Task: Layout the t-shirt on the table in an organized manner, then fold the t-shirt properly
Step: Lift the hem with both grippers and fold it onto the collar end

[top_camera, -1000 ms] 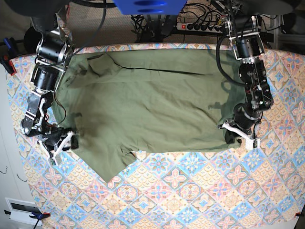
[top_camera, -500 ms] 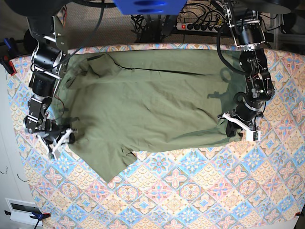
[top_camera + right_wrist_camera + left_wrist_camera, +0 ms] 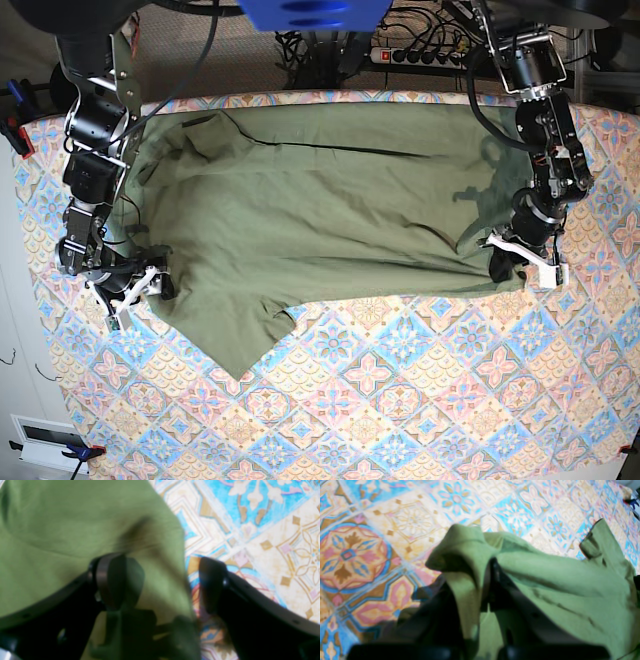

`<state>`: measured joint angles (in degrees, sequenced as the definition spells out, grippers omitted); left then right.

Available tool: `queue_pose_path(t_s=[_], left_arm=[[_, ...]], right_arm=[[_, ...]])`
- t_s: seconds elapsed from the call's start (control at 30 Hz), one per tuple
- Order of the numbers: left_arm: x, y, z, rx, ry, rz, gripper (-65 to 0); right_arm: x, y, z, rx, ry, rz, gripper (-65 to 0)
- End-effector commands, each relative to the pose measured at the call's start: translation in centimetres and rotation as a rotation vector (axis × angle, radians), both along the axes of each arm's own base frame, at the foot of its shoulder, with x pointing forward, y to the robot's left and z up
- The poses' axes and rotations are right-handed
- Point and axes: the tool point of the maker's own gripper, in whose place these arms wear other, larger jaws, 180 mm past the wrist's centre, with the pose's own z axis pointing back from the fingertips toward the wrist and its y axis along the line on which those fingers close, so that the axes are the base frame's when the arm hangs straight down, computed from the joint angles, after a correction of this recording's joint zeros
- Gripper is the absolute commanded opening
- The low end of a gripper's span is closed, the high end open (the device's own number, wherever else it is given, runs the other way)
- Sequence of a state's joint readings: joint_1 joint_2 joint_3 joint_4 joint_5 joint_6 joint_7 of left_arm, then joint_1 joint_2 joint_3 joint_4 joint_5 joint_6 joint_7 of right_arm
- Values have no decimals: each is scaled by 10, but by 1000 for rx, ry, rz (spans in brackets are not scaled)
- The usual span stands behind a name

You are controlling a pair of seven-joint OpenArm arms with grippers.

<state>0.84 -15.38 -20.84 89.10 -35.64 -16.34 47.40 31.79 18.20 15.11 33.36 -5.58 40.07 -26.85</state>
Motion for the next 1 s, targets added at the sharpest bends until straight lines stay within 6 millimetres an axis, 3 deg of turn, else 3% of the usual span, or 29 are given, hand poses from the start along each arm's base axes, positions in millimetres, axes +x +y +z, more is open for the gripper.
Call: queue_pose_path(t_s=[0.0,0.13,0.37,0.43,0.6,0.7,0.8,0.97], left_arm=[[9,4,19,4,-62,3,-650],[8,4,19,7,-59,1,-650],[8,4,18,6,-60,3,-650],[8,4,18,6,-60,3,-650],[9,4,19,8,-63,3,-650],[9,4,20,8,-65,3,-650],[9,2,19,2,-65,0,-650],[10,1,19,-2,-66,0,-650]], right_arm=[[10,-9,14,-17,-28,-9,-205],[7,-10,12,-19,-21,-7,-251],[7,-7,10,-17,-14,-4,-574],[6,-7,10,-17,-12,-4,-626],[10,-5,17,25,-31,-26,-628],[20,-8,40,38,-70,-37,-628],[5,-10,43,36,-70,-35,-628],[-13,-25,65,-86,-91,-5,-628]])
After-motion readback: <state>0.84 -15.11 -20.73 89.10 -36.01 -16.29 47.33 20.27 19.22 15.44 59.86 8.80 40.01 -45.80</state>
